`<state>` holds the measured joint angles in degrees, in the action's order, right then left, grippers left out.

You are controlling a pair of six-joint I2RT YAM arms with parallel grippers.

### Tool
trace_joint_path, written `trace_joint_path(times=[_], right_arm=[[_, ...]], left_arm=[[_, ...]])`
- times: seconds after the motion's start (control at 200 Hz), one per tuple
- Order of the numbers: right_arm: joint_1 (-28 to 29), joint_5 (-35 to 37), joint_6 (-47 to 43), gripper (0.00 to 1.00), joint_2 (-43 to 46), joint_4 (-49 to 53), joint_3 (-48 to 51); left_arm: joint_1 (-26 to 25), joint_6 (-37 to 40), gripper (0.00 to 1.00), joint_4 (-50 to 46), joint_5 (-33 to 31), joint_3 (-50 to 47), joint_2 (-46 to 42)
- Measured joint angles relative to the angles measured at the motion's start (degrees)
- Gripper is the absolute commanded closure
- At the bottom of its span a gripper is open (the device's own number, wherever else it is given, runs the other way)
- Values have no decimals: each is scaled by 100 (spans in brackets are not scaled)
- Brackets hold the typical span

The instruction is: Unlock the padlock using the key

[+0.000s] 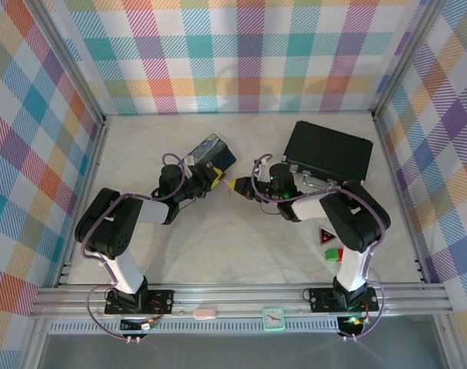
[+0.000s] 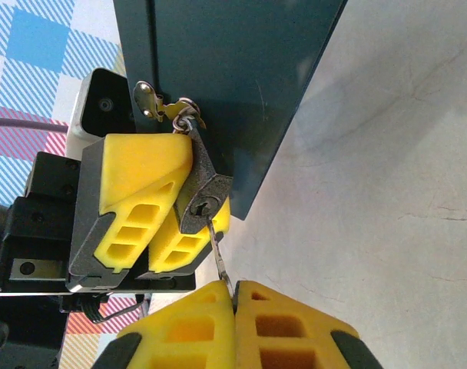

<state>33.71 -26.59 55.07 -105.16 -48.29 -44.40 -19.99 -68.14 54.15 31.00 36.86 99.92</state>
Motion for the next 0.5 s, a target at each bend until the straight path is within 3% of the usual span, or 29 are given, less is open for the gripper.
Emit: trace_joint_path(times=[0.5], right_arm=[[-4, 0, 44, 100, -22, -55, -55]], left_arm=[[-63, -2, 100, 4, -87, 0, 0]])
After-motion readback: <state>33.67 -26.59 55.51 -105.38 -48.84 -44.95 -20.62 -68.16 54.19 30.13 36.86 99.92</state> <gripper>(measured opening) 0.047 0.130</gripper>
